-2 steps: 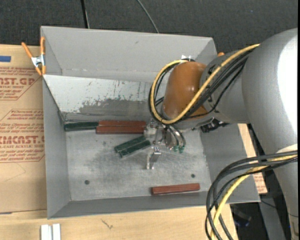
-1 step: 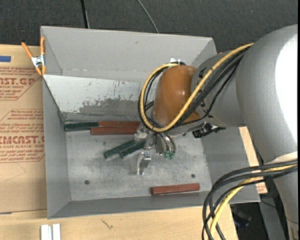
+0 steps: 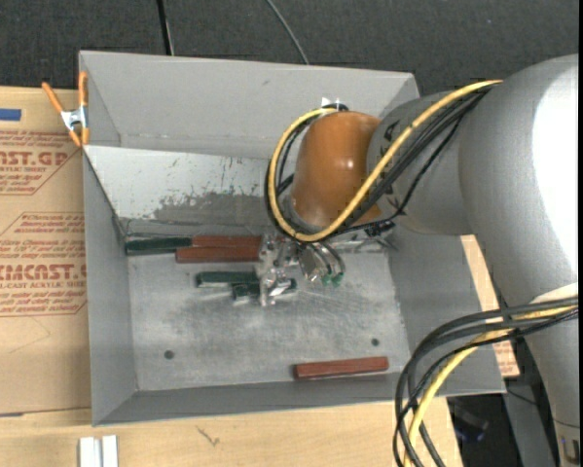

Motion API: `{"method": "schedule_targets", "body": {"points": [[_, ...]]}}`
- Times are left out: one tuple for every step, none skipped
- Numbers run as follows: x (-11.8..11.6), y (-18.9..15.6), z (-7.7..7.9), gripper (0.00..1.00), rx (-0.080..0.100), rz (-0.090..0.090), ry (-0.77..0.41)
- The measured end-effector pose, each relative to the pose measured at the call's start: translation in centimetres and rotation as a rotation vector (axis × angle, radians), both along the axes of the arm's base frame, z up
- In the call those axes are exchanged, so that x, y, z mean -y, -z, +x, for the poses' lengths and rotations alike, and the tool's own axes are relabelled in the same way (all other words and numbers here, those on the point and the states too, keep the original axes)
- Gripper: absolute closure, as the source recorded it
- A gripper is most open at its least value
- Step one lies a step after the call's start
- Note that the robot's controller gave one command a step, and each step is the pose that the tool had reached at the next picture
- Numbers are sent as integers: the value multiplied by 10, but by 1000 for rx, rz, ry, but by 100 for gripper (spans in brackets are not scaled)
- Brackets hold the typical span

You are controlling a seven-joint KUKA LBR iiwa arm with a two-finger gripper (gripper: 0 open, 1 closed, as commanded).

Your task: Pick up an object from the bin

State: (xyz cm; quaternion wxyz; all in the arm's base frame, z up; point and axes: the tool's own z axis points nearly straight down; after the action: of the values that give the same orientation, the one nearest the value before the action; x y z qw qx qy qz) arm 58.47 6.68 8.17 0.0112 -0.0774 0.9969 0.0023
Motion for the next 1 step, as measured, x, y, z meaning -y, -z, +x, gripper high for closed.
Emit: {"method": "schedule_targets", "body": {"points": [[0,0,0,100,0,0,0]]}}
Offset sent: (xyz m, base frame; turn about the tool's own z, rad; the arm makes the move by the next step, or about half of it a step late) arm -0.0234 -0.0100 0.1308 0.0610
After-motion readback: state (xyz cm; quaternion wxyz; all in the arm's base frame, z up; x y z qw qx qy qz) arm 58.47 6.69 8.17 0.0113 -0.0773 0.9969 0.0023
